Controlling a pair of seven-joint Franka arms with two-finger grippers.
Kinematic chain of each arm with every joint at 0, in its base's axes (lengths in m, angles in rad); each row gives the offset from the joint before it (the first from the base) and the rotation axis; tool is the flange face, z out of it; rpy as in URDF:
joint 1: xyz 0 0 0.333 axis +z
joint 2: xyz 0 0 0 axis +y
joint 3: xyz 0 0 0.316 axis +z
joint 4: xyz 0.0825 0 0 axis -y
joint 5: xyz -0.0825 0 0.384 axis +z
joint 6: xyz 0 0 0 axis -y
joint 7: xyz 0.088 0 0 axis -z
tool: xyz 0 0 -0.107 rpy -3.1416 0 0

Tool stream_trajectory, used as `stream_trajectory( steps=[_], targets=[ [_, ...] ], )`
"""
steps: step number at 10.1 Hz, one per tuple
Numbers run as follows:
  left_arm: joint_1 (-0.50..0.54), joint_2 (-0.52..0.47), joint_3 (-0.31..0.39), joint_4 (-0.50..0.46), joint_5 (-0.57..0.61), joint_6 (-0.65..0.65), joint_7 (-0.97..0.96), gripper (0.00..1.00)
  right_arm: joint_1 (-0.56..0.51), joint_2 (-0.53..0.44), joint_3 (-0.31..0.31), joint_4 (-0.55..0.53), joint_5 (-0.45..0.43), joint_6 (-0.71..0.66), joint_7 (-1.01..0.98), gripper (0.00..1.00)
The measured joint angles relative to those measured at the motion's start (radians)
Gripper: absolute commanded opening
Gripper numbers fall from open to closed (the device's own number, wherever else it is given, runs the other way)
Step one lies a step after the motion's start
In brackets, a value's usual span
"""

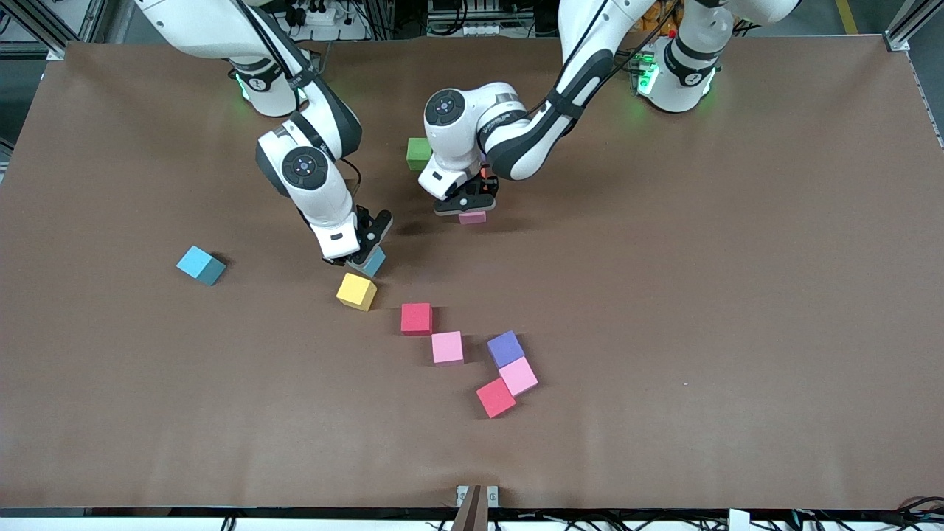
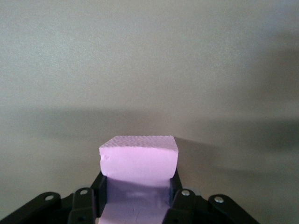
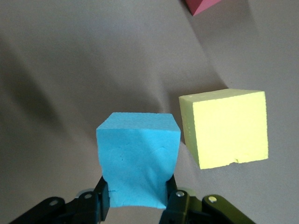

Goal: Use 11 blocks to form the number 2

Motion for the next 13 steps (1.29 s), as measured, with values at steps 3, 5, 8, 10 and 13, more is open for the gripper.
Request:
stream_trajectory(
  steps=[3,5,8,10,13],
  targets=[
    [-0.004,0.0,0.0,-0.001,0.003,0.0,0.0,0.08,0.0,0.0,0.001,0.0,0.0,0.0,0.0,0.0],
    [-0.005,0.0,0.0,-0.001,0.003,0.0,0.0,0.37,0.0,0.0,0.001,0.0,0.0,0.0,0.0,0.0],
    [-0.006,0.001,0.0,-0.003,0.003,0.0,0.0,1.0,0.0,0.0,0.001,0.0,0.0,0.0,-0.001,0.0],
    [-0.011,0.013,0.0,-0.006,0.003,0.0,0.0,1.0,0.0,0.0,0.002,0.0,0.0,0.0,-0.001,0.0],
    [-0.014,0.018,0.0,-0.006,0.003,0.0,-0.001,1.0,0.003,0.0,0.006,0.0,0.0,0.001,-0.011,0.0]
  ],
)
